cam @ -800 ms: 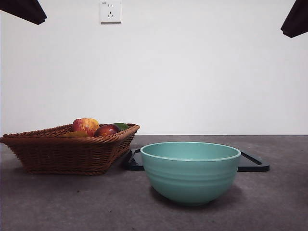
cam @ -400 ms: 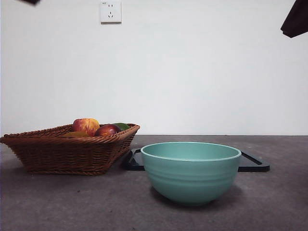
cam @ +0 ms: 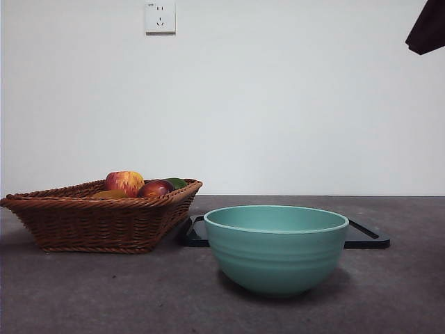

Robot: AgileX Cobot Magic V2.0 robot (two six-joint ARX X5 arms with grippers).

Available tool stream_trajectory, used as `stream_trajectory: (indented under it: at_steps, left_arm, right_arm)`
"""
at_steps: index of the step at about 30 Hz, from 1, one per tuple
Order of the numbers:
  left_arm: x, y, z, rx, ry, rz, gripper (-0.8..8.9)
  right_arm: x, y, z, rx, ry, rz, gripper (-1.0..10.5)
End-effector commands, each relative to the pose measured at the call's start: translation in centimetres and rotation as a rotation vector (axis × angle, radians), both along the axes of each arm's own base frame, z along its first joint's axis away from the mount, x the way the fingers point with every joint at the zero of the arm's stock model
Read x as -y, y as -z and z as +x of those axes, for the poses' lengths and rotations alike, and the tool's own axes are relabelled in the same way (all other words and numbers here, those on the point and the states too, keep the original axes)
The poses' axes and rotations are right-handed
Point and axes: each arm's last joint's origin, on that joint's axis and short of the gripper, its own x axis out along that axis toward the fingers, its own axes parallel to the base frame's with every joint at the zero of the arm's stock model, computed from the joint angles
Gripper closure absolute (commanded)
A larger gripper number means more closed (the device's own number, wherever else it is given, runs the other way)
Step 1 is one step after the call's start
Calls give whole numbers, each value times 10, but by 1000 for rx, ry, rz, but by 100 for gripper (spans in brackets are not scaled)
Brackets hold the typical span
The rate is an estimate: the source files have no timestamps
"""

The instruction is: Pick up the wifruite, put it on the bowl, pick up the plate, put it on desk

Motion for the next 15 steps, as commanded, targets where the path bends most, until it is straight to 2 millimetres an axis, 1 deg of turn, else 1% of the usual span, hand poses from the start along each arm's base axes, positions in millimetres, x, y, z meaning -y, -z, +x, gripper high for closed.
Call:
stream_trajectory:
  at_steps: [1,4,10,15]
  left_arm:
    - [-6,27,-2,3,-124,-1,806]
    - [-11,55,-6,-1,-200,-7,806]
    - [-14,109,-5,-58,-234,-14,806]
    - [-14,138,-2,-111,-233,-34,806]
  right_arm:
    - [-2,-6,1,25,-16,10,938]
    - [-2,-6,1,25,-16,10,938]
    - [-2,-6,1,25,-16,10,938]
    - [-2,-6,1,25,-16,10,938]
